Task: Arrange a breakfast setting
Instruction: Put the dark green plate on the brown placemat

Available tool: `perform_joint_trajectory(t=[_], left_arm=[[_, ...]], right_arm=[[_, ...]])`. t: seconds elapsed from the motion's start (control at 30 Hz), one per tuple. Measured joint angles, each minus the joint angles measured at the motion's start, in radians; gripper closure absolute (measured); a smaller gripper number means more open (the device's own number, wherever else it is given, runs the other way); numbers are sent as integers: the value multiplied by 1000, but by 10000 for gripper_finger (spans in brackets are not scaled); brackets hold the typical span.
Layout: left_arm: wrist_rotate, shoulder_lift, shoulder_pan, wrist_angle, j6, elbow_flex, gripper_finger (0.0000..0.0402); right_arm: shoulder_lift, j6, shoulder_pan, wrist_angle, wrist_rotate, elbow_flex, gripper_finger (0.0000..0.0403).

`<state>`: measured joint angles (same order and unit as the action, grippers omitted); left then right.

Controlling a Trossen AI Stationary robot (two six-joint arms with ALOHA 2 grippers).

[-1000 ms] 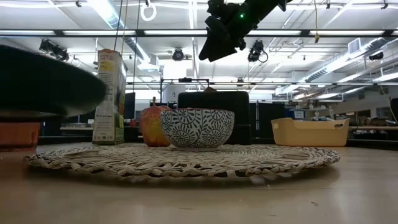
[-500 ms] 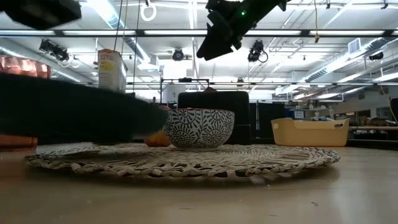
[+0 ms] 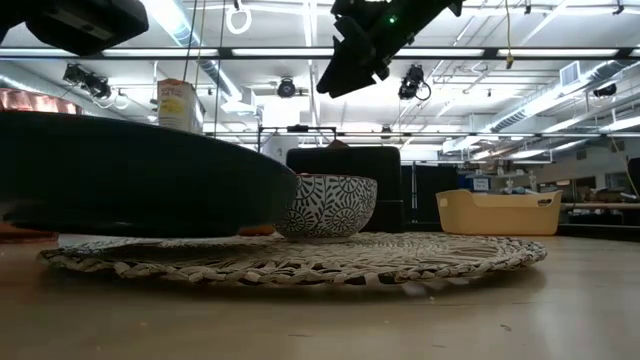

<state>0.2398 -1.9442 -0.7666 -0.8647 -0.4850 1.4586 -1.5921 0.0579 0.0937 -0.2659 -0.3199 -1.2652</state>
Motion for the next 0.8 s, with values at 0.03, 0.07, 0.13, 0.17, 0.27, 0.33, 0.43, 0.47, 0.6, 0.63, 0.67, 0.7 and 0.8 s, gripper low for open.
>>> perform_joint_trajectory(t=[0.03,0.07,0.13,0.17,0.27,0.33,0.43,0.47,0.6,0.63,0.67,0.7,0.8], left_arm=[[0,0,0,0,0,0,380],[0,0,1,-1,0,0,376],[-1,0,1,0,0,0,367],[-4,0,1,0,0,0,362],[-8,0,1,0,-1,0,351],[-8,0,1,-1,-4,0,346],[-8,0,3,-6,-7,0,339],[-8,0,3,-7,-7,0,336],[-10,0,3,-24,-30,0,329],[-11,3,2,-31,-39,0,328],[-12,8,1,-38,-52,0,328],[-17,15,0,-42,-61,0,328],[-16,49,-14,-59,-87,0,328]], right_arm=[[0,-5,0,-1,0,0,108],[0,-8,0,-2,0,0,108],[0,-7,0,-4,0,0,108],[0,-5,0,-4,0,0,108],[0,-5,0,-6,0,0,108],[0,-5,0,-6,0,0,108],[0,-5,0,-6,0,0,108],[0,-5,0,-7,0,0,108],[0,-3,0,-7,-2,0,108],[0,-3,0,-7,-4,0,108],[0,-3,3,-10,-8,-2,108],[0,-2,6,-17,-21,-8,108],[0,0,13,-27,-81,-35,108]])
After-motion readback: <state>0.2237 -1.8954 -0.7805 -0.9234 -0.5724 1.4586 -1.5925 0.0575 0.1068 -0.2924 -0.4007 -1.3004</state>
